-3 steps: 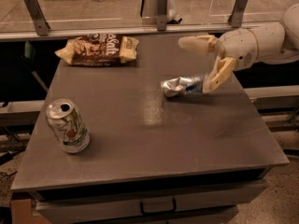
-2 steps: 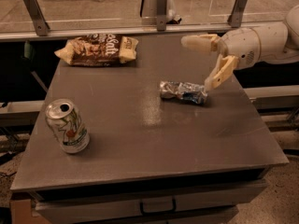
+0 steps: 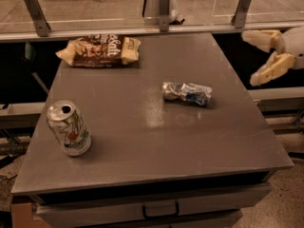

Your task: Knock redbull can over

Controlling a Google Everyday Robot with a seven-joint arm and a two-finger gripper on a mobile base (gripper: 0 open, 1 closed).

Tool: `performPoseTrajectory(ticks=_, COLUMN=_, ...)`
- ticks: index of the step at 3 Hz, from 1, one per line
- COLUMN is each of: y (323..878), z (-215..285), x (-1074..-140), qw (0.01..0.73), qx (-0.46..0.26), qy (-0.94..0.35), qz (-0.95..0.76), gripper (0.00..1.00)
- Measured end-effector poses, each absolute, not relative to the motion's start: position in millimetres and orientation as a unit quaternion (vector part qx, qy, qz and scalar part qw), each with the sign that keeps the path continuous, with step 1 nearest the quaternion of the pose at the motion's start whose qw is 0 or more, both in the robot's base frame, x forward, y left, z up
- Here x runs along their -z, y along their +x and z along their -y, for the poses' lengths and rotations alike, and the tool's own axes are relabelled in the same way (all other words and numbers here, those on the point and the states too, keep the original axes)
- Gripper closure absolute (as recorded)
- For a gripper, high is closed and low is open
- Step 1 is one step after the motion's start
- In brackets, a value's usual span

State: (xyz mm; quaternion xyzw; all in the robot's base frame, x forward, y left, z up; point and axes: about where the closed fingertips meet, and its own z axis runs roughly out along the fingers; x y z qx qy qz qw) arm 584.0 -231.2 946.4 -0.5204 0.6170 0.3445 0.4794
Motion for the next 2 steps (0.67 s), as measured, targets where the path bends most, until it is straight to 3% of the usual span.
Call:
performPoseTrajectory(ticks=1, y=588.5, z=305.5, x=-960.8, qw=0.488, qx=-0.253, qy=-0.479, qz=-0.685, gripper=0.00)
performPoseTrajectory(ticks=2, y=590.7, z=310.8, x=-960.6, qw=0.486, qx=-0.245, qy=-0.476, qz=-0.690, gripper=0.00)
